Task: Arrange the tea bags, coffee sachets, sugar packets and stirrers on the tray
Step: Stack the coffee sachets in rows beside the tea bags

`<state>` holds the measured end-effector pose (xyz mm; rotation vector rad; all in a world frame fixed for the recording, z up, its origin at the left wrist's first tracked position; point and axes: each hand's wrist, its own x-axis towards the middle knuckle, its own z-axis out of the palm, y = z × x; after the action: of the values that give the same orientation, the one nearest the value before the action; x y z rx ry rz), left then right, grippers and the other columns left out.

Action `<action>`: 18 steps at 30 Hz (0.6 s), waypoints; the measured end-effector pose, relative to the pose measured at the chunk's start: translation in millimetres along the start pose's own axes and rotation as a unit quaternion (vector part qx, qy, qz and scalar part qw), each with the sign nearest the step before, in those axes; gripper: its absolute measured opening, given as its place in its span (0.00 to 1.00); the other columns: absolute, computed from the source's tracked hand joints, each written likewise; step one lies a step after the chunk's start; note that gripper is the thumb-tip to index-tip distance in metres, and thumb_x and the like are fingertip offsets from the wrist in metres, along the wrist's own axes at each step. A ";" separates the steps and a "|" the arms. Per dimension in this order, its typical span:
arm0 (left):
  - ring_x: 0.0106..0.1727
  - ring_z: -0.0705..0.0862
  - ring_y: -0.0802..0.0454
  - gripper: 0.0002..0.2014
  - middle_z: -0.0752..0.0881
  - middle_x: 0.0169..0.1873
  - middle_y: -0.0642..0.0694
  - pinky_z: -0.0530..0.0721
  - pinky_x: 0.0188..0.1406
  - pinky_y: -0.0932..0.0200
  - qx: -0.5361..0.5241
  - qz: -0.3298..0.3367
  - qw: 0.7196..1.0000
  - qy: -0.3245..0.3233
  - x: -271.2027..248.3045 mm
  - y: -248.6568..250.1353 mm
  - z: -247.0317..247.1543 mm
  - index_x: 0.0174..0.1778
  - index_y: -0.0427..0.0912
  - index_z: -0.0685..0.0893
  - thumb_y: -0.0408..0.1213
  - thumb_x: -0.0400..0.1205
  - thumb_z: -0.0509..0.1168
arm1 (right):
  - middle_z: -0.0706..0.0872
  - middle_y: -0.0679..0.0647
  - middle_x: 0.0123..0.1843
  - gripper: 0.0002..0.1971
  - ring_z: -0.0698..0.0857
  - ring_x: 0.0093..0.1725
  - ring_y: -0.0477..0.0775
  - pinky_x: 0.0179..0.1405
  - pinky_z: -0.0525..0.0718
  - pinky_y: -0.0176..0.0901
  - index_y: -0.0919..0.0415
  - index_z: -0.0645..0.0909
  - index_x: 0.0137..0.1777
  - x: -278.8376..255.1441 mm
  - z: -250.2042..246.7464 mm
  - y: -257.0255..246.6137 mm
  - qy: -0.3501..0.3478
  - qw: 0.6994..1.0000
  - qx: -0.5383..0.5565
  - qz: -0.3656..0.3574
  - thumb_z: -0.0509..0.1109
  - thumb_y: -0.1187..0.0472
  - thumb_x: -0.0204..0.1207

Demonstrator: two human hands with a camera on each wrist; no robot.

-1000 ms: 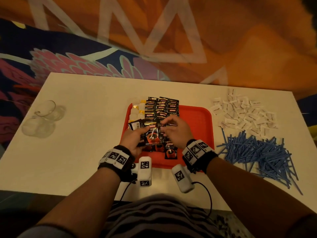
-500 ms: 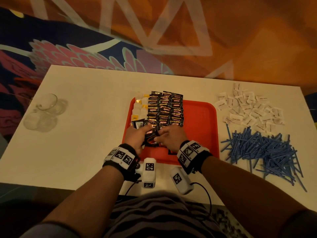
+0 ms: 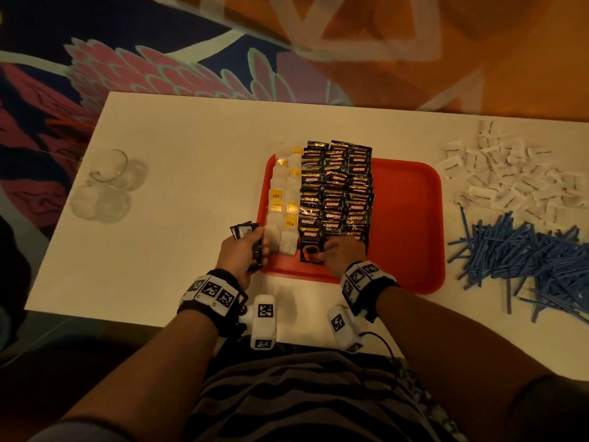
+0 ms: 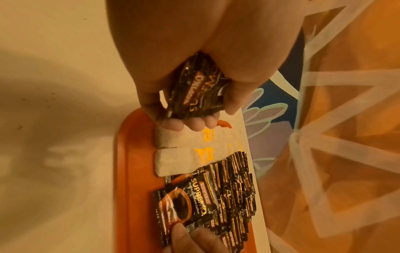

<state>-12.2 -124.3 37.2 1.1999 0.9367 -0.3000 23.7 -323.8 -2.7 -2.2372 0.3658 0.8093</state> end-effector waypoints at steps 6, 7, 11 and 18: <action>0.31 0.81 0.52 0.06 0.85 0.32 0.47 0.81 0.31 0.56 0.003 -0.015 1.000 -0.007 3.2 0.0 -15.6 0.51 0.40 0.87 0.38 0.86 0.67 | 0.85 0.50 0.46 0.07 0.84 0.48 0.49 0.48 0.85 0.40 0.56 0.83 0.42 10.4 15.8 -1.4 0.030 0.999 -0.008 0.007 0.80 0.59 0.71; 0.31 0.81 0.52 0.06 0.85 0.32 0.46 0.80 0.31 0.56 0.003 -0.017 1.000 -0.009 4.2 -0.1 -17.6 0.51 0.40 0.87 0.38 0.86 0.67 | 0.84 0.50 0.46 0.07 0.83 0.48 0.49 0.46 0.84 0.40 0.57 0.83 0.42 11.4 17.1 -0.7 0.038 0.999 -0.011 0.006 0.80 0.59 0.71; 0.31 0.81 0.52 0.06 0.85 0.33 0.46 0.80 0.30 0.56 0.000 -0.021 1.000 -0.014 7.0 -1.1 -23.7 0.52 0.40 0.86 0.38 0.86 0.66 | 0.84 0.51 0.46 0.09 0.84 0.47 0.49 0.43 0.83 0.39 0.57 0.83 0.43 14.3 20.9 2.2 0.048 0.999 -0.018 0.015 0.80 0.58 0.70; 0.31 0.81 0.52 0.05 0.85 0.32 0.46 0.81 0.29 0.57 -0.009 -0.028 0.999 -0.019 5.6 1.1 -24.5 0.52 0.39 0.86 0.37 0.86 0.67 | 0.83 0.54 0.52 0.11 0.83 0.47 0.50 0.49 0.87 0.46 0.54 0.81 0.41 11.8 26.1 2.1 0.069 0.997 -0.001 0.026 0.82 0.58 0.67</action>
<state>-19.2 -100.6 32.4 1.1491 0.9392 -0.3569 20.2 -306.9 -25.7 -2.3000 0.4901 0.6830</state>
